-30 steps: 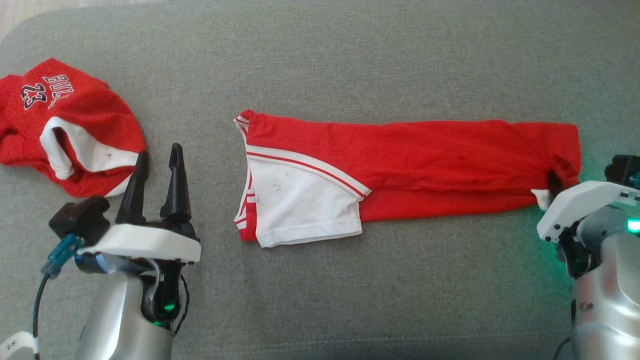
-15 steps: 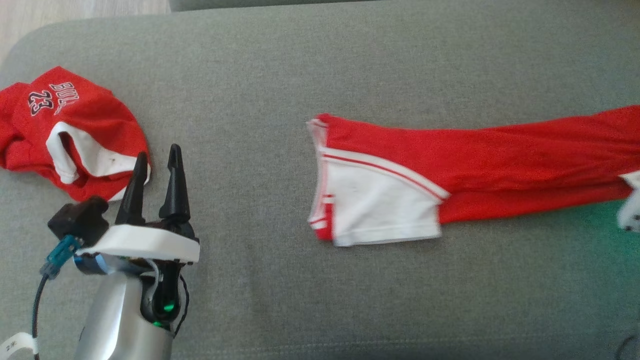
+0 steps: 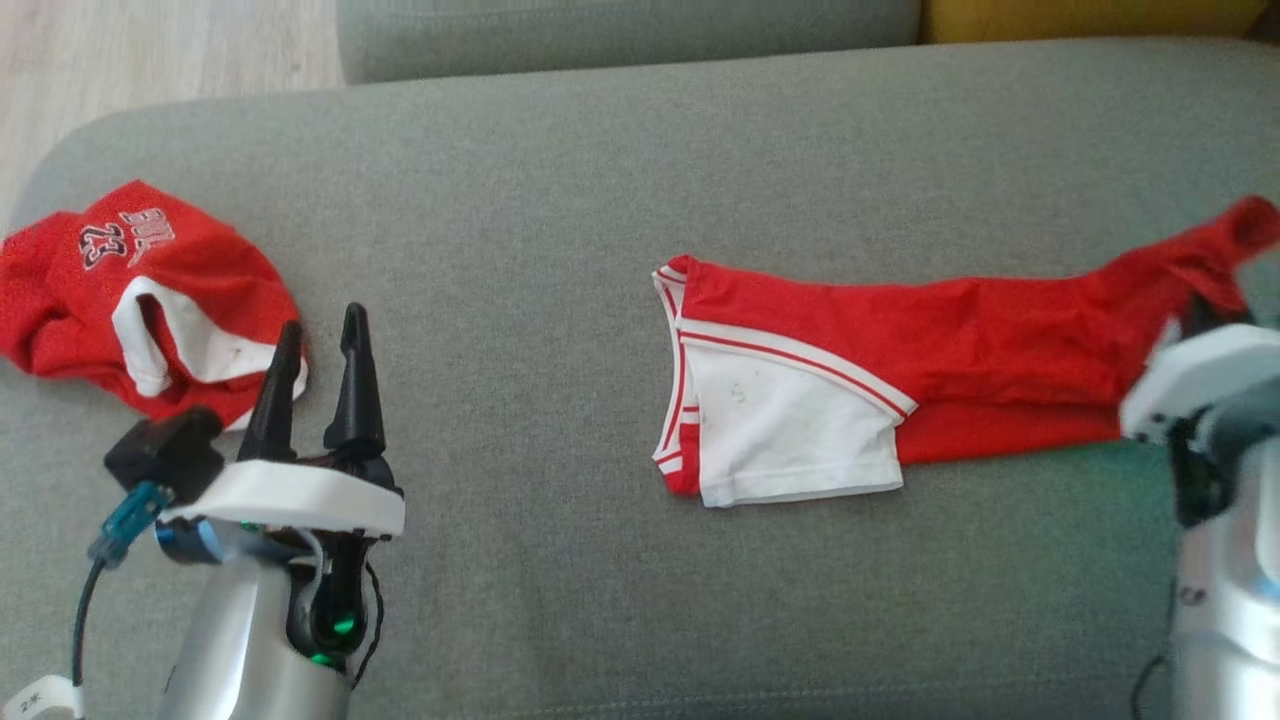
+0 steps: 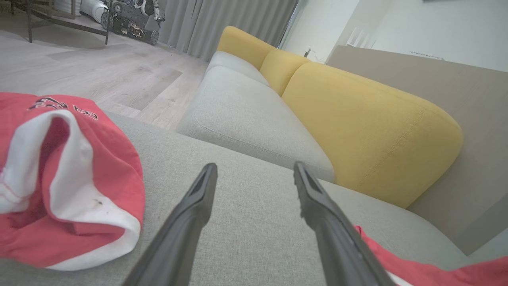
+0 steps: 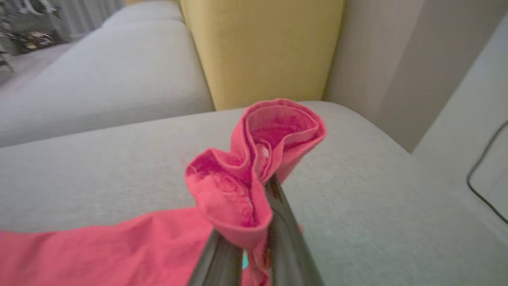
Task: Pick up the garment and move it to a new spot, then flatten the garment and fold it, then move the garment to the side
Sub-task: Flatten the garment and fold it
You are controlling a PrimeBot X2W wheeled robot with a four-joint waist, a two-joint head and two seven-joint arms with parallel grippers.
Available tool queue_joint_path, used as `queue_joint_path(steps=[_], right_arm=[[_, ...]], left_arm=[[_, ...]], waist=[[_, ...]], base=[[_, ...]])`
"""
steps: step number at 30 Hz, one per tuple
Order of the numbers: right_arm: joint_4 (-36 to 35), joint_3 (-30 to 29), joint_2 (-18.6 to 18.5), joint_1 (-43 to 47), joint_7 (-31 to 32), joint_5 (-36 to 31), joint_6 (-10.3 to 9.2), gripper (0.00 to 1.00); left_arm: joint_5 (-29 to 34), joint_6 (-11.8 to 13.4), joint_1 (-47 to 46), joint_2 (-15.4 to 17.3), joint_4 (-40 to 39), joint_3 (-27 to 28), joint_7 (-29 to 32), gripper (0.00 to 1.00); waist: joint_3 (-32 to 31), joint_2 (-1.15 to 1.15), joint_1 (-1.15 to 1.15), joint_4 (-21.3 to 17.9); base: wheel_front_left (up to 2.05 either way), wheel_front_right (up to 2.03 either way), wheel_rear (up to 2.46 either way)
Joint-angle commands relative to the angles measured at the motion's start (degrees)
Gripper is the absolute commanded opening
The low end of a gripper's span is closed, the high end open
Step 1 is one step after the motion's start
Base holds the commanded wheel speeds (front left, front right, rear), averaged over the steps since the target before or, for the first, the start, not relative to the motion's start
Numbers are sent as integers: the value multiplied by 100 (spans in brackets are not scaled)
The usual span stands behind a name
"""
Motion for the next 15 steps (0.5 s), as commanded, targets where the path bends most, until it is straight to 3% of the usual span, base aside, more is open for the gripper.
queue_joint_path(steps=[1, 15], right_arm=[[-314, 414, 52, -278, -33, 212, -5, 0], [-1220, 2815, 154, 317, 119, 2239, -5, 0]], left_arm=[[-53, 39, -41, 67, -182, 183, -35, 100], [-139, 112, 135, 67, -228, 161, -35, 100]], waist=[[-100, 0, 0, -21], [-318, 0, 0, 28]], base=[[0, 0, 0], [0, 0, 0]])
